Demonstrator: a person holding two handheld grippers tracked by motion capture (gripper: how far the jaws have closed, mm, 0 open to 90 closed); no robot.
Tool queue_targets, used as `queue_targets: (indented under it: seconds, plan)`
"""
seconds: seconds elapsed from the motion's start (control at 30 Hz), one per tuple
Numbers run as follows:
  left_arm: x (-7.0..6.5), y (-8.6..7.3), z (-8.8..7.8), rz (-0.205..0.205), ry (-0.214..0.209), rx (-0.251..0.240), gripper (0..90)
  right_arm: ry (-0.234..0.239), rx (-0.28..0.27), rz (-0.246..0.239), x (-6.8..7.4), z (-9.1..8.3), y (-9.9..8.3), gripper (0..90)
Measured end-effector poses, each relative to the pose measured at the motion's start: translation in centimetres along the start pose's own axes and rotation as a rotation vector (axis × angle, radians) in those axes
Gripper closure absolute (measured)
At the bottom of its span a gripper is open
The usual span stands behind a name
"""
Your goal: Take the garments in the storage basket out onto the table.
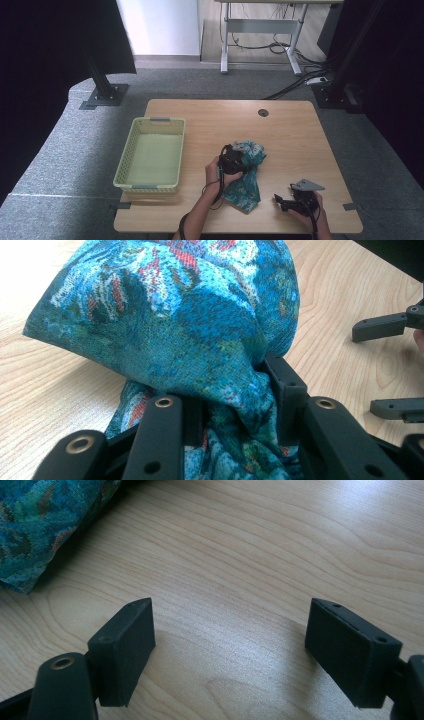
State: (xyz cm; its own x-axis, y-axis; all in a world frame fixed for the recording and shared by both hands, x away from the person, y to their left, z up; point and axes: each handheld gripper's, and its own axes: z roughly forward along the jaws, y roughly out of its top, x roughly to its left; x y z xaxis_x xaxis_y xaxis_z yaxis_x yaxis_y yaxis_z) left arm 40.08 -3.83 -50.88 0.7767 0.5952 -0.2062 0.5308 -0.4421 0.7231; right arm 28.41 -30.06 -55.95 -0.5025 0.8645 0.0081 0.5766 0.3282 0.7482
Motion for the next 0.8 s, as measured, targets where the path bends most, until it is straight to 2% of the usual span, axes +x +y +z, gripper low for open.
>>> queue_targets:
  seconds: [0.13, 0.2, 0.27, 0.33, 0.4, 0.6, 0.8]
  plan:
    - [0.0, -0.1, 0.0, -0.006, -0.005, 0.003, 62.4, 0.000, 0.000, 0.000, 0.0, 0.0, 0.0, 19.2]
    - [0.0, -0.1, 0.1, -0.009, -0.006, 0.011, 58.2, 0.000, 0.000, 0.000, 0.0, 0.0, 0.0, 19.2]
    - [-0.1, -0.1, 0.3, -0.023, 0.008, 0.021, 50.0, 0.000, 0.000, 0.000, 0.0, 0.0, 0.0, 19.2]
    - [-0.2, -0.2, 0.4, -0.033, 0.035, 0.032, 36.9, 0.000, 0.000, 0.000, 0.0, 0.0, 0.0, 19.2]
    - [-0.3, -0.2, 0.5, -0.028, 0.050, 0.032, 35.6, 0.000, 0.000, -0.001, 0.0, 0.0, 0.0, 19.2]
    - [-0.4, -0.1, 0.1, -0.032, 0.042, 0.018, 28.9, 0.000, 0.000, 0.000, 0.0, 0.0, 0.0, 19.2]
    - [-0.5, 0.0, -1.2, -0.042, 0.054, -0.028, 23.9, 0.000, 0.000, 0.000, 0.0, 0.0, 0.0, 19.2]
